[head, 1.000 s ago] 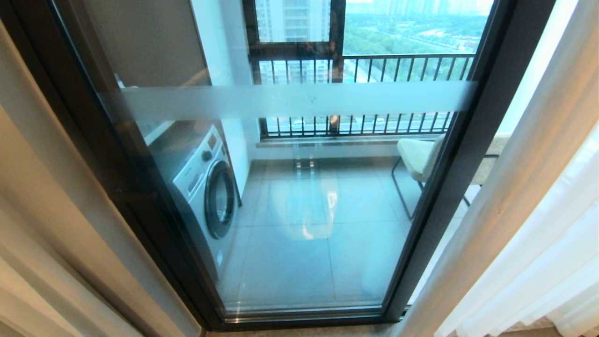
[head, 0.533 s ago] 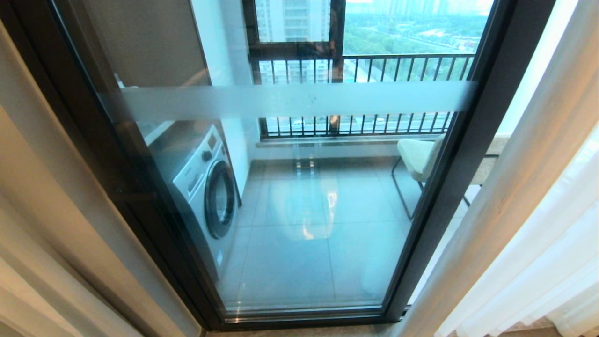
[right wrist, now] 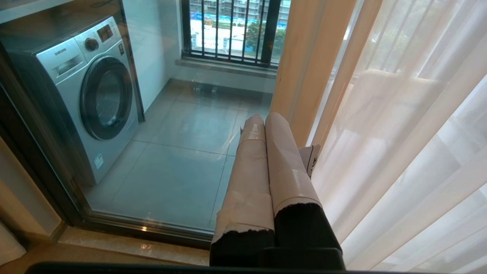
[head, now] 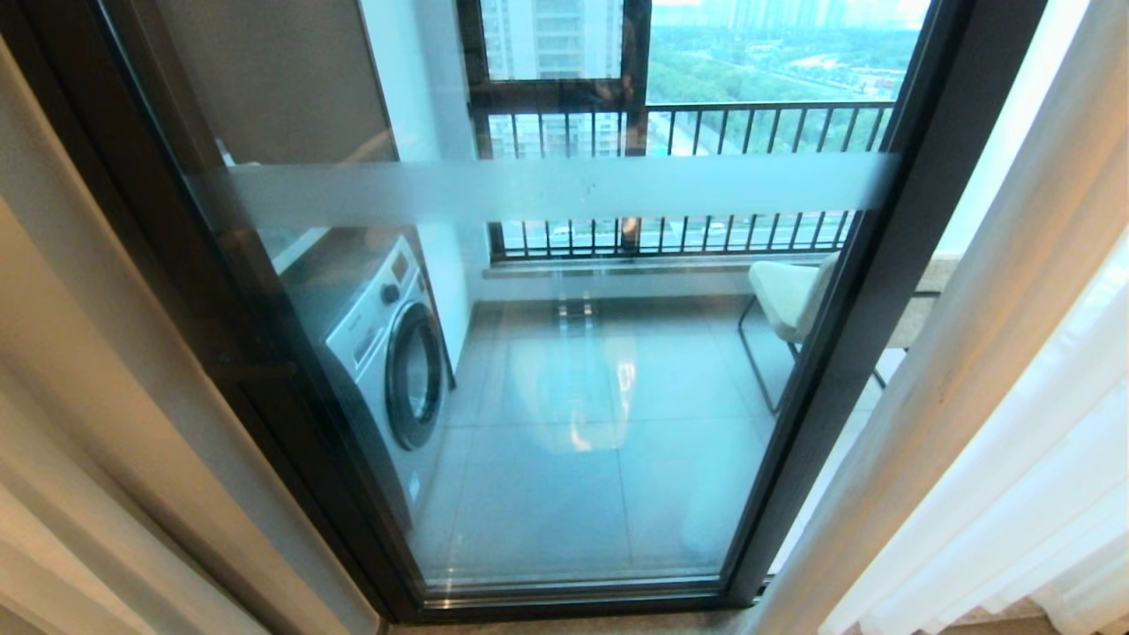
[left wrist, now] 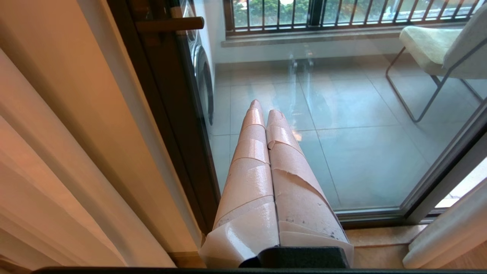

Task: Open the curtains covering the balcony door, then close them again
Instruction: Pull the inner curtains open on both sides

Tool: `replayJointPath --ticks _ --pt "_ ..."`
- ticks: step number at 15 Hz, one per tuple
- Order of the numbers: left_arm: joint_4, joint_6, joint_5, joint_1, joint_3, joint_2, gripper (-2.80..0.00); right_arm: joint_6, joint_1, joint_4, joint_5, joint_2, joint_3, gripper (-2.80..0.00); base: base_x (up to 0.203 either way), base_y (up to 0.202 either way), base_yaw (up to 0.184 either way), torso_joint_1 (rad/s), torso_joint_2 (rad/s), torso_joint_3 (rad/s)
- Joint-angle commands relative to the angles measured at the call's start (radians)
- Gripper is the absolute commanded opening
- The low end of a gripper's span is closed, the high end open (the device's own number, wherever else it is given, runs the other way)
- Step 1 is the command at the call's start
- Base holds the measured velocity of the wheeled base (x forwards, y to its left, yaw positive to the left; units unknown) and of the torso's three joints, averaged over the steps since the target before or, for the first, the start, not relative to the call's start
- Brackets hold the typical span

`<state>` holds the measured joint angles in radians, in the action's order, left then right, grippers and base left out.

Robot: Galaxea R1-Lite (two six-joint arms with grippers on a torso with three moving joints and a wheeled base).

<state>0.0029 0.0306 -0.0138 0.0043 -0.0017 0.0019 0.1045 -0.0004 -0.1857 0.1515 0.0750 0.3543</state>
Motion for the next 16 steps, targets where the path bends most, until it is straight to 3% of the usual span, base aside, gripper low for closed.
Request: replayJointPath --ticks 1,10,11,14,16 --pt "0.000 0.000 0.000 0.000 0.000 0.000 -2.80 0.001 0.000 0.006 0.001 0.050 0.015 -2.80 0.000 0.000 0.000 0.000 0.00 0.000" --pt "0.000 0.000 0.000 0.000 0.000 0.000 -2.80 0.000 0.026 0.158 -0.001 0.396 0.118 -2.80 0.000 0.000 0.000 0.000 0.00 0.000" --pt "0.000 0.000 0.000 0.000 0.000 0.000 -2.80 -0.001 0.026 0.176 -0.002 0.435 0.138 0.00 0.000 0.000 0.000 0.000 0.00 0.000" --pt "0.000 0.000 0.000 0.000 0.000 0.000 -2.80 0.000 0.026 0.235 -0.004 0.542 0.189 0.00 0.000 0.000 0.000 0.000 0.00 0.000" --pt "0.000 0.000 0.000 0.000 0.000 0.000 -2.80 0.001 0.020 0.359 -0.024 0.622 0.191 0.00 0.000 0.000 0.000 0.000 0.00 0.000"
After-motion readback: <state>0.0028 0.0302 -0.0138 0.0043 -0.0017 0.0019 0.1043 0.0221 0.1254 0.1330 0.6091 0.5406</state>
